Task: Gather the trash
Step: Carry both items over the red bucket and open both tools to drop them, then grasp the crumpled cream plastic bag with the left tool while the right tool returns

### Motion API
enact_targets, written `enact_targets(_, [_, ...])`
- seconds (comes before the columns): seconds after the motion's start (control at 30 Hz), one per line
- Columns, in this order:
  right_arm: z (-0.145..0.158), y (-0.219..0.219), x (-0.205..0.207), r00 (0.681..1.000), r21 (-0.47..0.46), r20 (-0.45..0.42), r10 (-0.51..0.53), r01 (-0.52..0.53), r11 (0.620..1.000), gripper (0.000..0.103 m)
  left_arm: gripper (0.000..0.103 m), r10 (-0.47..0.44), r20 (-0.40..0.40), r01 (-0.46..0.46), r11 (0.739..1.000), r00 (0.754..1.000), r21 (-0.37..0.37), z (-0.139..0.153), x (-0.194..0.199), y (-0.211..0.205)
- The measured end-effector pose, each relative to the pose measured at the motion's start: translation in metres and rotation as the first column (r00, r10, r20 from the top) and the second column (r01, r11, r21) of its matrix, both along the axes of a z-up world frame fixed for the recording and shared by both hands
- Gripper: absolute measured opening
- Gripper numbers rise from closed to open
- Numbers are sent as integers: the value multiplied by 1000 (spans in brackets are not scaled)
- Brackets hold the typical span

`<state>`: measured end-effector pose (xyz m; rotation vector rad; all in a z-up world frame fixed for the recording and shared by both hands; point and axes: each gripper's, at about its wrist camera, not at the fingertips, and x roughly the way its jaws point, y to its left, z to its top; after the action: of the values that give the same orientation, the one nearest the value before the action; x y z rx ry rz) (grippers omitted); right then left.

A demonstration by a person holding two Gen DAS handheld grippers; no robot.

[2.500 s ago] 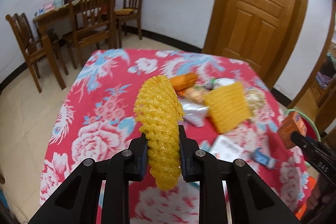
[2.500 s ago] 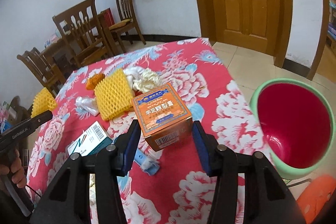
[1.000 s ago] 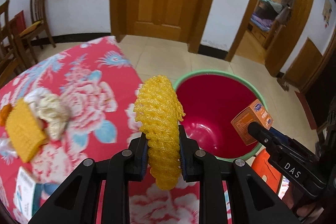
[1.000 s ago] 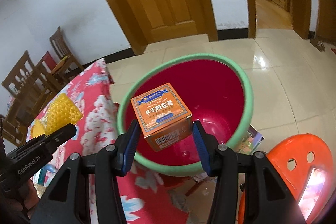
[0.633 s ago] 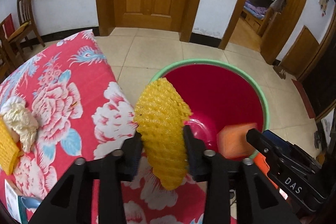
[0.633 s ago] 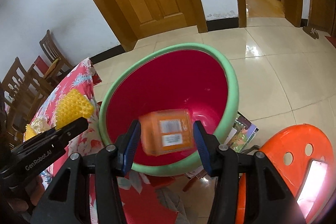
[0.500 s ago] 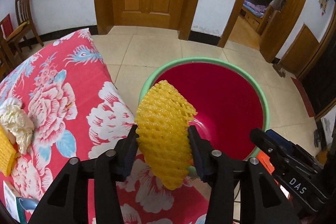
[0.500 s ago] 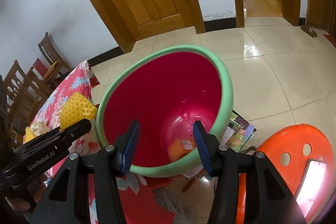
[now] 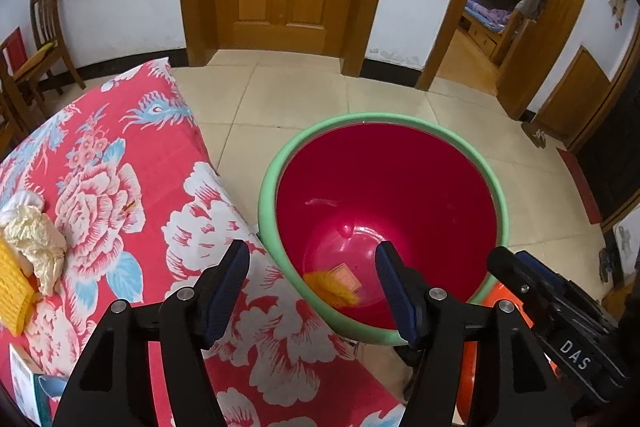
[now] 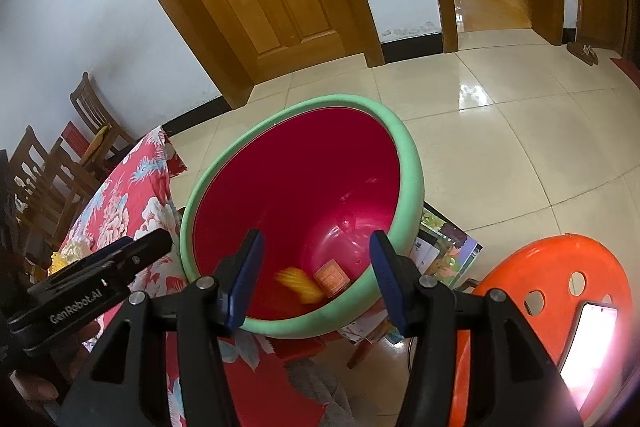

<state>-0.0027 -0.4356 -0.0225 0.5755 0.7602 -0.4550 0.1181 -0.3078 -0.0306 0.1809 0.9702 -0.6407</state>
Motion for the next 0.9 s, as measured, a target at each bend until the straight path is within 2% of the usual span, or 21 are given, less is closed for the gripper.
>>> enact_targets(0.27, [8, 8, -5, 999, -4, 27, 24, -23, 1000, 60, 67, 31, 11, -30, 999, 999, -29, 20, -6, 19])
enact_targets(0.57, [27, 50, -5, 990, -25, 65, 124, -122, 992, 70, 67, 99, 61, -96, 994, 993, -53, 52, -22, 68])
enact_targets(0.77, [34, 87, 3, 973, -30, 81, 217, -215, 976, 70, 67, 180, 90, -175, 983, 979, -59, 65, -30, 112])
enact_targets(0.9, [35, 112, 8, 957, -34, 82, 277, -275, 961, 70, 67, 254, 92, -249, 966, 963, -66, 69, -33, 148])
